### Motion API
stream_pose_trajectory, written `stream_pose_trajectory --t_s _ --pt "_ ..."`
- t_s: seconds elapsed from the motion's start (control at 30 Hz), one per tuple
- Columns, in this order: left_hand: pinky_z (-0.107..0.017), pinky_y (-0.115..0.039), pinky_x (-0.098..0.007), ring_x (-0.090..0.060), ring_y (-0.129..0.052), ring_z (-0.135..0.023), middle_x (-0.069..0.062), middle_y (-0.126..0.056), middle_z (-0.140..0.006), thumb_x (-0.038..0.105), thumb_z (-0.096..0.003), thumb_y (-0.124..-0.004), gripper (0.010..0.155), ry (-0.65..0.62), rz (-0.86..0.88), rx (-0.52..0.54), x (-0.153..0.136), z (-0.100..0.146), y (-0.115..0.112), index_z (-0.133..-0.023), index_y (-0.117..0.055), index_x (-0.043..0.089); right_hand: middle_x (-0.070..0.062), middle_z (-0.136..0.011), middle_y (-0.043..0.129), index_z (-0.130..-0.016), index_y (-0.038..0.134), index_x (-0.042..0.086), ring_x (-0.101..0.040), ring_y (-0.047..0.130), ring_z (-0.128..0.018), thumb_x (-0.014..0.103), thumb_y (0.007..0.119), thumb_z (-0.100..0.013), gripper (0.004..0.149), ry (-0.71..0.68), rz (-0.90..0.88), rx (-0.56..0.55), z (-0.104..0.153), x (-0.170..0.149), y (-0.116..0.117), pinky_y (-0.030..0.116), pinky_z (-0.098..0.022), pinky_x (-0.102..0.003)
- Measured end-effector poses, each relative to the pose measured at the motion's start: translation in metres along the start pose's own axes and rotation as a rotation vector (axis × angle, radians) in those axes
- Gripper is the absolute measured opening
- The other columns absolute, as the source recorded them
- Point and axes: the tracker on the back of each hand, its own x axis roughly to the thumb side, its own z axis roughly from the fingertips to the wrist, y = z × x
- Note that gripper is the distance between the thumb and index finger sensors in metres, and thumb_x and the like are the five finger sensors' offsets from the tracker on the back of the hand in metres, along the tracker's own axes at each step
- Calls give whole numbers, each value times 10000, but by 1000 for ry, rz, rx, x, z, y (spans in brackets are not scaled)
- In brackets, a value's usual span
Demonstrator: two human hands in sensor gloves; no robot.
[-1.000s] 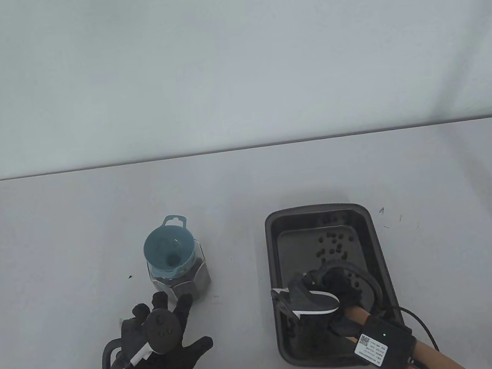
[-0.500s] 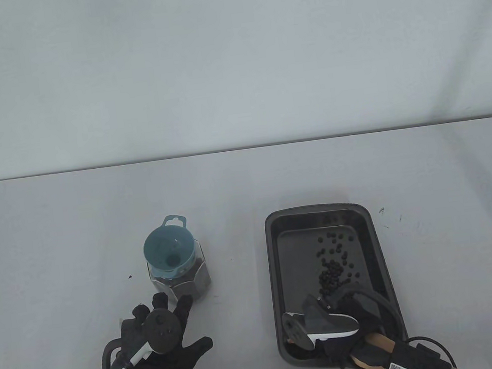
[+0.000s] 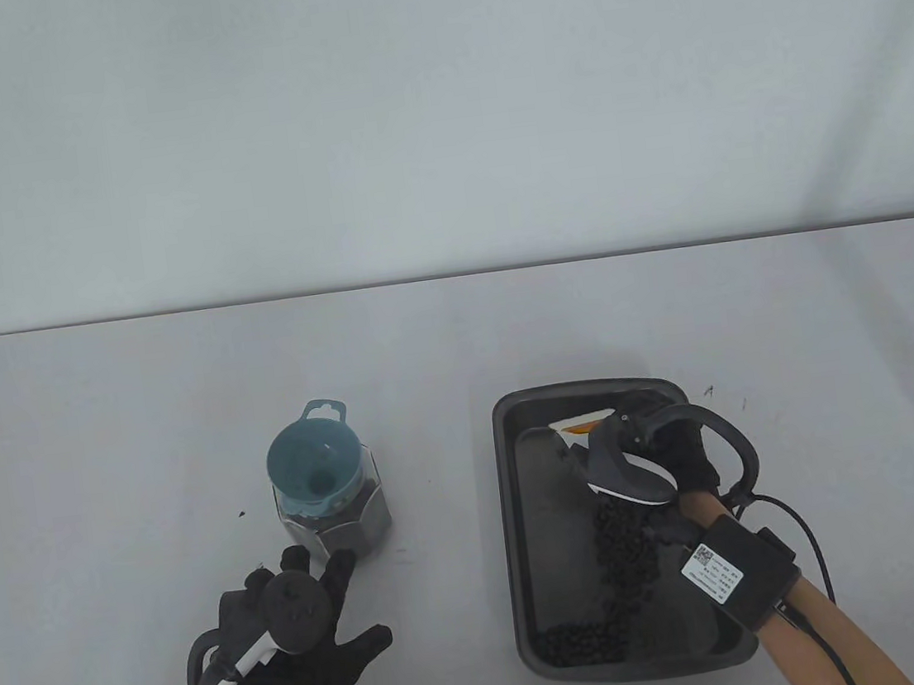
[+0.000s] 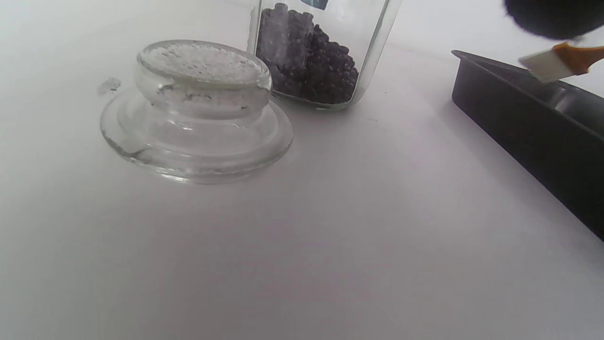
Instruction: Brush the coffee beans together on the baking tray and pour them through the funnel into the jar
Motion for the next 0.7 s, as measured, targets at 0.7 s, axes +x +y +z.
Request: stream_pose_trajectory --t_s 0.7 --pt "-792 -267 -708 -585 -170 -1134 -125 -71 -1224 853 -403 -546 926 -10 -18 28 0 3 3 -1136 -137 460 86 -677 934 -637 921 398 -9 967 -239 425 869 -325 317 -120 25 108 8 27 41 894 -332 -297"
